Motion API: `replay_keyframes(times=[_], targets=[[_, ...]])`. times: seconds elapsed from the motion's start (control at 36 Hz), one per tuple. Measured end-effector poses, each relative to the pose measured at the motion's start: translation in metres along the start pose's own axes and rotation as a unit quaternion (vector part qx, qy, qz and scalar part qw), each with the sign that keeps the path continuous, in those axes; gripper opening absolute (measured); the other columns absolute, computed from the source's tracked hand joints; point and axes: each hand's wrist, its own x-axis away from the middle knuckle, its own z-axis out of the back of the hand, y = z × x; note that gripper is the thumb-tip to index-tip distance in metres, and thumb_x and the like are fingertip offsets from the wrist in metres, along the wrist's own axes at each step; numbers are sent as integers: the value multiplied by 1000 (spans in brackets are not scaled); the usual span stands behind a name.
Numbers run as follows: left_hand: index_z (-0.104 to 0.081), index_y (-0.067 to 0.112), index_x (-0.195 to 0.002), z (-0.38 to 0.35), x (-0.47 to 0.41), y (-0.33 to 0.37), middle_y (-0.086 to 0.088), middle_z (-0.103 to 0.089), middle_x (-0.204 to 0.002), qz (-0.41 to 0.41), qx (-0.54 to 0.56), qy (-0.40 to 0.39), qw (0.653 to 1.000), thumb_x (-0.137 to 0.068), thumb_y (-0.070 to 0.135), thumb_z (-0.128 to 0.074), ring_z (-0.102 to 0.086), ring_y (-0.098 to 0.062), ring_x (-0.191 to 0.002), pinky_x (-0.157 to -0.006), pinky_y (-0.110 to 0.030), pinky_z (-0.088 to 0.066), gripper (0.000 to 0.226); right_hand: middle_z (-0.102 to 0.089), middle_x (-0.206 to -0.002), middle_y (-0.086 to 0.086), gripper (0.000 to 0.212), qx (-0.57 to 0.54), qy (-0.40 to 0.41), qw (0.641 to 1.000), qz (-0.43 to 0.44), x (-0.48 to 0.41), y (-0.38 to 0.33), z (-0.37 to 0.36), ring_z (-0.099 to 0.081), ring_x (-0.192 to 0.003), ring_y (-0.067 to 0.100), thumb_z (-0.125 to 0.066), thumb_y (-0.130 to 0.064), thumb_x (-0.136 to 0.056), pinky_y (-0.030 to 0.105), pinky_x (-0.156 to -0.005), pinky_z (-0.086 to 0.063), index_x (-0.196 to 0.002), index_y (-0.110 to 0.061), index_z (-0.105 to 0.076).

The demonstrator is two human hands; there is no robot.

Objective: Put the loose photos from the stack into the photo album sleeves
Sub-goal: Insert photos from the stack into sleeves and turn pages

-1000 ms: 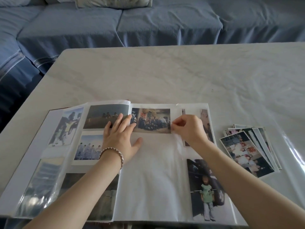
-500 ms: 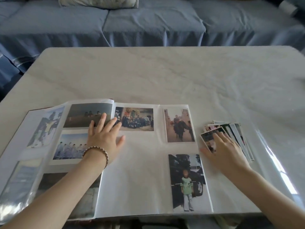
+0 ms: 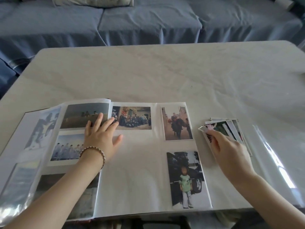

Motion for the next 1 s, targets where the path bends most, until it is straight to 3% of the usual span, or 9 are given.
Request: replay_keyframes(times=[0.11,0.25,0.36,0.44,0.56,0.69,0.78,0.89,1.0], targets=[[-33,30,-143,0,-1,0,15,-18,-154,2,6,1,1000,-95,46,-36,8,-13,-144,-112,-38,9,51,-70,-102,14,47,-68,-16,985,156,10,-22,-13,-68,-91,22,-78,17,-59,36,-81,-51,-103,4,-67],[-31,30,-144,1,0,0,16,-17,-154,-3,2,2,1000,-95,47,-35,8,-12,-144,-112,-37,10,51,-71,-100,12,48,-77,-75,977,185,19,-36,-36,-70,-84,22,-81,16,-55,30,-69,-57,-99,1,-70],[-33,29,-143,2,1,1,15,-19,-154,-1,7,7,1000,-95,45,-36,7,-13,-144,-113,-39,8,51,-58,-125,19,39,-69,-35,991,105,14,-32,-39,-55,-116,31,-74,7,-70,45,-97,-41,-108,1,-66],[-33,29,-143,2,1,0,15,-20,-154,-1,4,7,1000,-95,45,-36,7,-13,-144,-113,-39,8,51,-41,-142,15,51,-41,-86,994,-48,6,-19,-32,-32,-133,26,-68,-21,-83,42,-106,-27,-130,-8,-51],[-34,29,-142,2,1,-1,15,-20,-154,-2,7,5,1000,-95,45,-36,7,-13,-144,-113,-39,7,50,-33,-142,10,90,20,-222,959,-178,-6,-2,-25,-24,-131,28,-63,-64,-72,42,-106,-28,-144,-23,-27],[-34,28,-142,2,1,-1,14,-20,-154,-2,7,2,1000,-95,44,-36,7,-14,-144,-114,-40,6,50,-40,-133,12,110,53,-276,939,-200,-17,1,-25,-34,-124,30,-71,-70,-56,40,-98,-36,-144,-23,-24],[-35,28,-142,2,2,0,14,-21,-154,0,10,3,1000,-95,44,-36,7,-14,-144,-114,-40,6,49,-40,-121,8,90,-31,-229,951,-206,-15,3,-25,-48,-103,23,-78,-51,-65,27,-78,-47,-138,-17,-38],[-34,29,-143,3,1,2,14,-20,-154,3,7,0,1000,-95,44,-37,7,-13,-144,-114,-40,7,50,-51,-81,-10,12,-106,-140,978,-108,-17,2,-17,-47,-67,4,-65,-16,-86,8,-52,-33,-98,-17,-69],[-34,28,-143,3,-1,1,13,-20,-154,3,10,-4,1000,-95,43,-37,8,-12,-144,-113,-39,8,50,-59,-69,-19,11,-163,-149,971,-90,-30,-7,-5,-55,-61,-4,-59,-18,-90,4,-51,-40,-92,-22,-69]])
